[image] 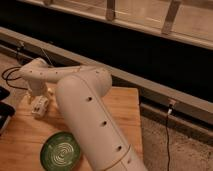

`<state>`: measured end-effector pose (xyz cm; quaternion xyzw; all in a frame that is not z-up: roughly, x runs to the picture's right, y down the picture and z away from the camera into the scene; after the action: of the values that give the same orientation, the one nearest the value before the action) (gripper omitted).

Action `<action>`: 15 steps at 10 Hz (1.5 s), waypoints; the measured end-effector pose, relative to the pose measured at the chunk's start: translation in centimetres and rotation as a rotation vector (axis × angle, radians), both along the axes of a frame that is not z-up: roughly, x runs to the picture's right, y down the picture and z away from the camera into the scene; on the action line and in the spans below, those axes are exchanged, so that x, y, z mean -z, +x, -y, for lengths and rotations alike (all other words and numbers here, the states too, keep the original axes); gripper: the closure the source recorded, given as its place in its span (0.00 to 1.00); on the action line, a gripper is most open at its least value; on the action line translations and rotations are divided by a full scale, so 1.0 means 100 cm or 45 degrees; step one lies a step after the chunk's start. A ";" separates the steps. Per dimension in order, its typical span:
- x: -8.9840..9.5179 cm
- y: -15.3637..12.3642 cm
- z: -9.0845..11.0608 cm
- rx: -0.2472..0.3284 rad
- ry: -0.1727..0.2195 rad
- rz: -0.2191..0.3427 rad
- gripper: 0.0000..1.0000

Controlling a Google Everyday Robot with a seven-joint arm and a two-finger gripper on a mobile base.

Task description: Place the bottle in the ceramic bowl

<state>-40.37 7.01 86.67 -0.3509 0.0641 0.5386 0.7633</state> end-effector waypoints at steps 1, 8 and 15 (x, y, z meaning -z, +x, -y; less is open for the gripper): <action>-0.005 -0.006 -0.005 0.005 -0.020 0.009 0.35; -0.042 -0.029 -0.045 0.114 -0.149 -0.057 0.43; -0.043 -0.027 -0.043 0.118 -0.138 -0.069 1.00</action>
<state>-43.02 11.32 90.96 -0.3738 0.1300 0.5079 0.7651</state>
